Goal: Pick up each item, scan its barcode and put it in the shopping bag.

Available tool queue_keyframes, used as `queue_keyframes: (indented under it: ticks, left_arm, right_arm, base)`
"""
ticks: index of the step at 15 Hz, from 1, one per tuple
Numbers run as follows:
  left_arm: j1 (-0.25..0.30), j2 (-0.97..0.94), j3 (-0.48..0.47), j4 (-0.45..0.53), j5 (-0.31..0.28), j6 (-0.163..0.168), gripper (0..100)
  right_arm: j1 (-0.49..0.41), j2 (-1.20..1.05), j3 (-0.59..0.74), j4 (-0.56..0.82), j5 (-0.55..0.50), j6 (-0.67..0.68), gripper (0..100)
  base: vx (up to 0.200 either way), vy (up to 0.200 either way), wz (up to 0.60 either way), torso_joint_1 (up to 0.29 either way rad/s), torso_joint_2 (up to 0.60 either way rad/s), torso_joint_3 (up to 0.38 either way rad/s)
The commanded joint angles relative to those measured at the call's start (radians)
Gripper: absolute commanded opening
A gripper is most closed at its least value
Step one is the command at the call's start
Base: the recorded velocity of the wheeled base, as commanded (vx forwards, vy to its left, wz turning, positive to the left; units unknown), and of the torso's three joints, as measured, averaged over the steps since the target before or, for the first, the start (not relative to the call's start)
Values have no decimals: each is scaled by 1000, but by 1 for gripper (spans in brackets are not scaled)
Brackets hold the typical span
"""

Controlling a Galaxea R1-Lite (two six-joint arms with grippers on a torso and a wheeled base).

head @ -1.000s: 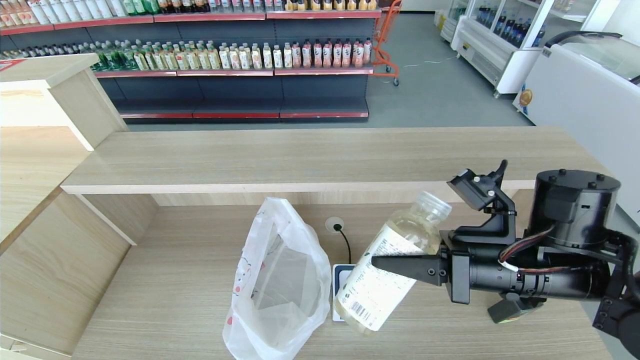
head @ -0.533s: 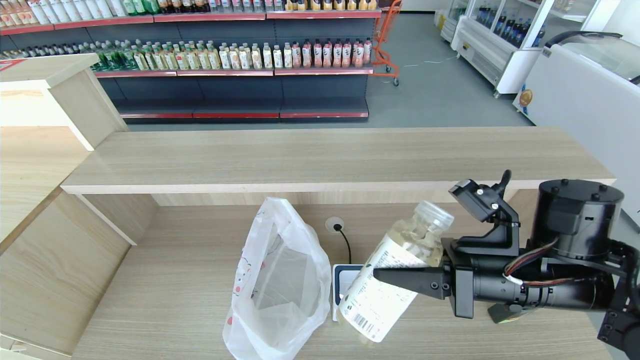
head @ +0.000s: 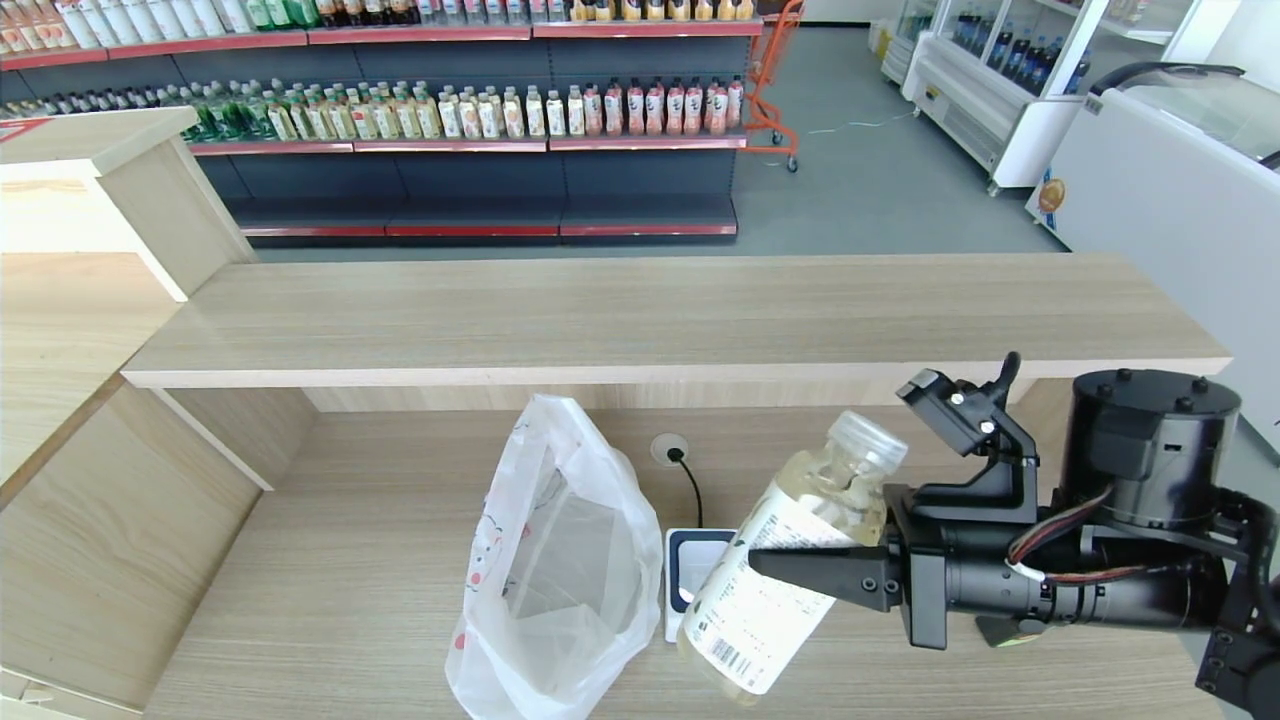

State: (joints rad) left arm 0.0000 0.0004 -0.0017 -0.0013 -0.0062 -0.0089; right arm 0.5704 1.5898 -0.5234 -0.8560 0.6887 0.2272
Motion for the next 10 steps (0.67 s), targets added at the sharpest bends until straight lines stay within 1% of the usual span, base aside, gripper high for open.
queue_keyframes:
  ticks: [1, 2, 4, 5, 6, 7, 8, 10]
  left_arm:
    - [0, 0, 0, 0, 0, 0, 100]
    - [0, 0, 0, 0, 0, 0, 100]
    - [0, 0, 0, 0, 0, 0, 100]
    - [0, 0, 0, 0, 0, 0, 100]
    - [0, 0, 0, 0, 0, 0, 100]
    - [0, 0, 0, 0, 0, 0, 100]
    - [0, 0, 0, 0, 0, 0, 100]
    - [0, 0, 0, 0, 0, -2, 100]
  right_arm:
    - [-14, -2, 2, 3, -8, -51, 0]
    - [-52, 6, 2, 5, -31, -138, 0]
    - [-187, 70, -6, 0, -40, -367, 0]
    - [-276, 121, -17, -2, -23, -506, 0]
    - [-336, 162, -29, -8, 11, -600, 0]
    - [-379, 214, -43, -28, 20, -674, 0]
    - [-399, 271, -69, -67, 23, -724, 0]
    - [-396, 392, -130, -207, 72, -740, 0]
  base:
    - [0, 0, 0, 0, 0, 0]
    - [0, 0, 0, 0, 0, 0]
    - [0, 0, 0, 0, 0, 0]
    - [0, 0, 0, 0, 0, 0]
    - [0, 0, 0, 0, 0, 0]
    - [0, 0, 0, 0, 0, 0]
    - [0, 0, 0, 0, 0, 0]
    - [0, 0, 0, 0, 0, 0]
